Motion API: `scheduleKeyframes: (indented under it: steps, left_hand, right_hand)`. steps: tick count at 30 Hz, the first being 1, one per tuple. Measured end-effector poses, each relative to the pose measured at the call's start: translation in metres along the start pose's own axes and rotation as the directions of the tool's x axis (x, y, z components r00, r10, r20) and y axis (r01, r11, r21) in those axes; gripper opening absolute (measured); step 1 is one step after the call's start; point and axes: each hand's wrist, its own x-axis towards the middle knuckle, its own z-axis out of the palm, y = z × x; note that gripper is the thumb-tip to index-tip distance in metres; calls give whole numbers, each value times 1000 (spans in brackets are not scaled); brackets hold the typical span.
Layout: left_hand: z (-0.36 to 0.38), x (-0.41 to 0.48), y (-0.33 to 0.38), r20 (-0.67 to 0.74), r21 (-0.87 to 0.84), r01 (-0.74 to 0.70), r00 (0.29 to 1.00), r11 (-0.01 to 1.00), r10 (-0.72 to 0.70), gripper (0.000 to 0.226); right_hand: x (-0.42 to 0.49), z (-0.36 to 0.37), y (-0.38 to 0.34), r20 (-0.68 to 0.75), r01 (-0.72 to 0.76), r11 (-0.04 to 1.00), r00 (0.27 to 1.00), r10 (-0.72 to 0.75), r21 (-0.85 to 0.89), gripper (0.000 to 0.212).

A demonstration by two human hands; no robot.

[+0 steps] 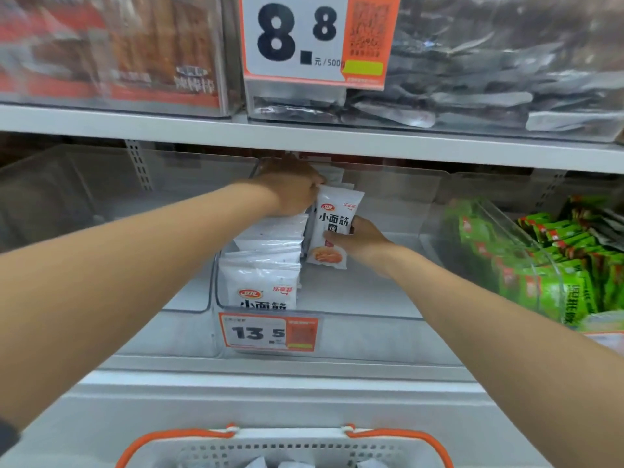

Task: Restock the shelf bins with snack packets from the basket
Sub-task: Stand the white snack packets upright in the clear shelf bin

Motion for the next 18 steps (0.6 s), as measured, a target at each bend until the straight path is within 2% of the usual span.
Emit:
scheduleKeyframes:
  steps: [3, 6, 10, 12, 16, 18]
  left_hand:
    - [-1, 0, -1, 5, 19, 2, 1000, 1000, -2, 32]
    - [-3, 0, -3, -51, -68, 12, 999, 998, -15, 34]
    - [-3, 4, -5, -118, -188, 28, 992, 982, -51, 15]
    - [-3, 5, -4, -119, -243, 43, 990, 969, -74, 10]
    - [-2, 2, -3, -139, -281, 54, 986, 958, -96, 12]
    - [-1, 2, -3, -148, -275, 57, 984, 960, -101, 12]
  right_hand:
    - [5, 10, -3, 50, -31, 999, 998, 32, -18, 26]
    - [9, 19, -8, 79, -60, 998, 995, 60, -3, 39]
    - [7, 19, -7, 106, -65, 998, 992, 62, 26, 46]
    - [7, 18, -4, 88, -91, 996, 992, 89, 20, 44]
    - [2, 14, -4, -38, -115, 993, 993, 115, -16, 30]
    - [-1, 15, -5, -14, -96, 994, 995, 95, -55, 25]
